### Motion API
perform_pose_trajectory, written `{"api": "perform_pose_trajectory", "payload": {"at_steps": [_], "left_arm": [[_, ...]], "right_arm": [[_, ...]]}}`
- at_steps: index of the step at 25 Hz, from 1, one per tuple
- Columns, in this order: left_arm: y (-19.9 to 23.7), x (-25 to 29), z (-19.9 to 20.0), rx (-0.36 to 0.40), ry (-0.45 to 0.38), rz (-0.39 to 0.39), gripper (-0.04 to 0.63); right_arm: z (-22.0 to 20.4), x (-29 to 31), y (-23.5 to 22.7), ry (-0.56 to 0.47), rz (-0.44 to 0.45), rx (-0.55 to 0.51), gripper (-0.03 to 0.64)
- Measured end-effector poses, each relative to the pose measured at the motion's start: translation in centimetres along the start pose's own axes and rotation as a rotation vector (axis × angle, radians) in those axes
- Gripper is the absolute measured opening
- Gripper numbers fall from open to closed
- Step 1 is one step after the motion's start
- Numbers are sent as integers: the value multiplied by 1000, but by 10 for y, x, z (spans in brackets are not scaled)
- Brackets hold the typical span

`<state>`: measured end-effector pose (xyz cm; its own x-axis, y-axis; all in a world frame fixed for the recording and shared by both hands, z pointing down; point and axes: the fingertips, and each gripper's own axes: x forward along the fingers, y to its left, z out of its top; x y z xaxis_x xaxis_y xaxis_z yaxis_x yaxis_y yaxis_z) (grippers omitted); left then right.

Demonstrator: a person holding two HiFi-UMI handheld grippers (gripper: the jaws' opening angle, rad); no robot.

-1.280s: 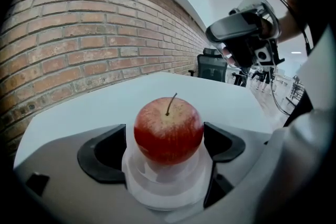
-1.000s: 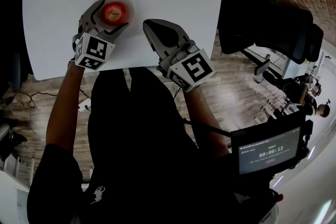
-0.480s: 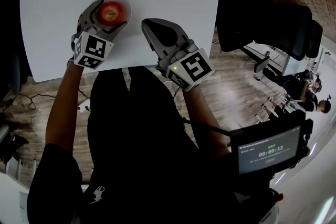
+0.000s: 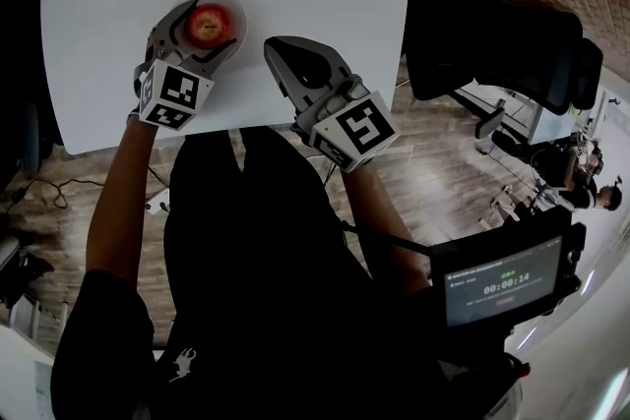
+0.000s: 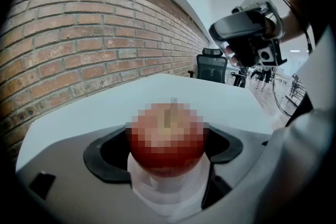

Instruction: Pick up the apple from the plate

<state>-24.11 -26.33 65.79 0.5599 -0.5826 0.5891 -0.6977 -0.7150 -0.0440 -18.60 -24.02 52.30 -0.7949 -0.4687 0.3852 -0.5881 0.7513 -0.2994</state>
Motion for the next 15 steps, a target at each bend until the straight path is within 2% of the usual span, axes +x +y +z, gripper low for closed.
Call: {"api": "perform_pose_trajectory", "payload": {"at_steps": [15], "left_arm": [[9,-9,10,-24,-28,49,416]], "right_arm": [[5,5,-2,-15,23,-62,3]]}}
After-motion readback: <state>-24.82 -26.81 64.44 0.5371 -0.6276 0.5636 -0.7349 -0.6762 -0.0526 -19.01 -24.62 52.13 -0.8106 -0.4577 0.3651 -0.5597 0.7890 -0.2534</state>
